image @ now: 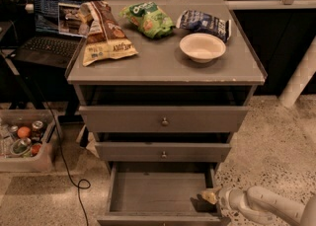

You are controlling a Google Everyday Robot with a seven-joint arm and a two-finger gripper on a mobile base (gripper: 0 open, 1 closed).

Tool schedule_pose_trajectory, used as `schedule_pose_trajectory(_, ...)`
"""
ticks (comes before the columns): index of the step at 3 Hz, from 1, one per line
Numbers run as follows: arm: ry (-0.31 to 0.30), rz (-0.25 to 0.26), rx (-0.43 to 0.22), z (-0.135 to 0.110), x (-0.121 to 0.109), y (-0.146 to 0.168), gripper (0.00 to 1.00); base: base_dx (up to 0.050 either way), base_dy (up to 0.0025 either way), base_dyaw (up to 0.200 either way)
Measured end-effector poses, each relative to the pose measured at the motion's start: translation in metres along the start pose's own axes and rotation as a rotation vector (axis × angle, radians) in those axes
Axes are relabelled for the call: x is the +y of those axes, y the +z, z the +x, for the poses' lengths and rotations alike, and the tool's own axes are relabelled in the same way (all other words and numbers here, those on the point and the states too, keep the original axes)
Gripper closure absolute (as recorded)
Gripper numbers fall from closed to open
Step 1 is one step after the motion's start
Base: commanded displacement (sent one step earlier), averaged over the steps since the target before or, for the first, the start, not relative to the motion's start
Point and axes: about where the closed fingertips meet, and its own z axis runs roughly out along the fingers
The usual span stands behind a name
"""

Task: Open bottom drawer

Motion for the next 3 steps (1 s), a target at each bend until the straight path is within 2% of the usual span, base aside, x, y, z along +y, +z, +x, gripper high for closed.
schedule_pose_trajectory(1,0.000,0.001,-0.002,-0.0013,-0.0001,-0.0008,0.05,0.000,0.00000,0.000)
schedule_pose_trajectory(2,0.000,0.001,-0.002,-0.0013,-0.0001,-0.0007,0.00,0.000,0.00000,0.000)
schedule_pose_trajectory(3,0.000,0.001,-0.002,-0.0013,-0.0001,-0.0007,0.00,0.000,0.00000,0.000)
